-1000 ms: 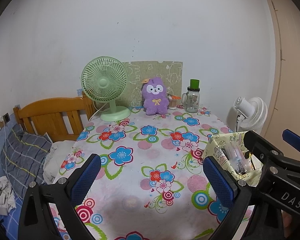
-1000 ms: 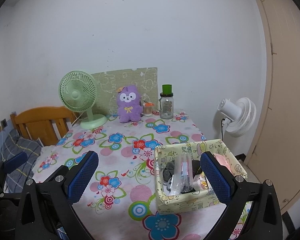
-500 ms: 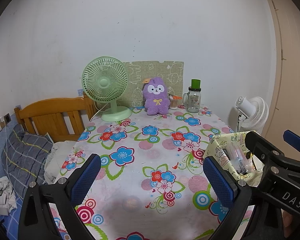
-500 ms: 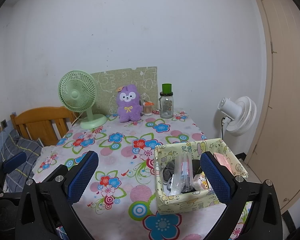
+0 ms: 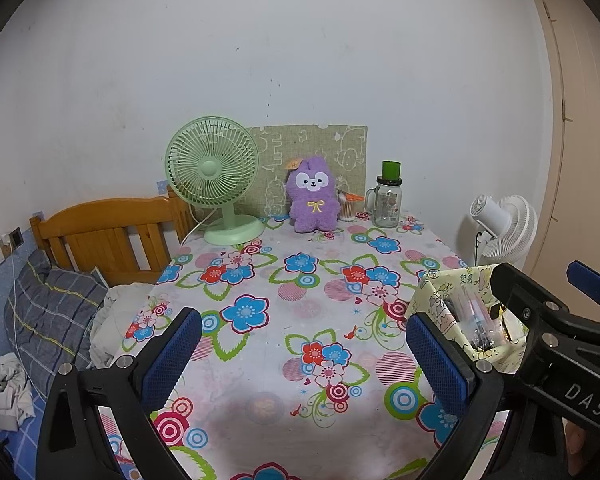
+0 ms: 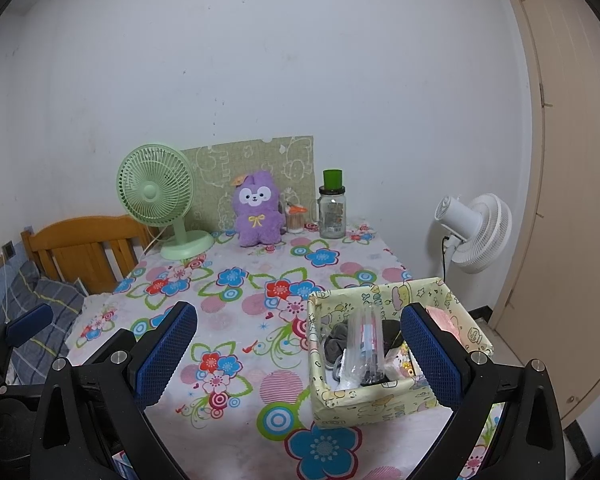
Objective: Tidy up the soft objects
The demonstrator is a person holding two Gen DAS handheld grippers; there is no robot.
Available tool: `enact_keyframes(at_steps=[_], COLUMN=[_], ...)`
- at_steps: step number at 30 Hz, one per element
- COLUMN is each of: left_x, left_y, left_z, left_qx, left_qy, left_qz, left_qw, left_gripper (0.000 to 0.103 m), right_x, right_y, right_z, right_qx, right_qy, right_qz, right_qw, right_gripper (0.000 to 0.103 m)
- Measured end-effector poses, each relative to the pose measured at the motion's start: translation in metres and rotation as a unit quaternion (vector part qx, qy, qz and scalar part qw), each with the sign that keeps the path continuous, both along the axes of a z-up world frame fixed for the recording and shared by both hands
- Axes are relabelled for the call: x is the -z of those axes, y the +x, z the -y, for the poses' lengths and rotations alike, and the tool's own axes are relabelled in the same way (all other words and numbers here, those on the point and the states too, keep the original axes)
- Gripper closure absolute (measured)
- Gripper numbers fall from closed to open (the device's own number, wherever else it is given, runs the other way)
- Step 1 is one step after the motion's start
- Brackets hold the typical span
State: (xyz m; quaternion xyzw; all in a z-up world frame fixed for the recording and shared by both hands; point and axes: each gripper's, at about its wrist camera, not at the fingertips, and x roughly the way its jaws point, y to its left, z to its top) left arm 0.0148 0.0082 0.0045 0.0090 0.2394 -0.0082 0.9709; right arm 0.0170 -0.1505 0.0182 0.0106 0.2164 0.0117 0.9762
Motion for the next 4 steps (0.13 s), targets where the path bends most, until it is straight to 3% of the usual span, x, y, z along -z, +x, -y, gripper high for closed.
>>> enact_keyframes(at_steps=[4], left_x=[-0.0002], left_y=[0.0001], left_z=[-0.0003], left_qx=[-0.001], left_qy=[0.001], left_qz=[-0.001], left_qw=[1.0000], left_gripper=[0.000], right_x=[0.0002], right_y=[-0.0006], right_z=[-0.0013], right_qx=[0.001], right_qy=[-0.001], right_qz=[-0.003], right_qw=[1.000], right_gripper=[0.000])
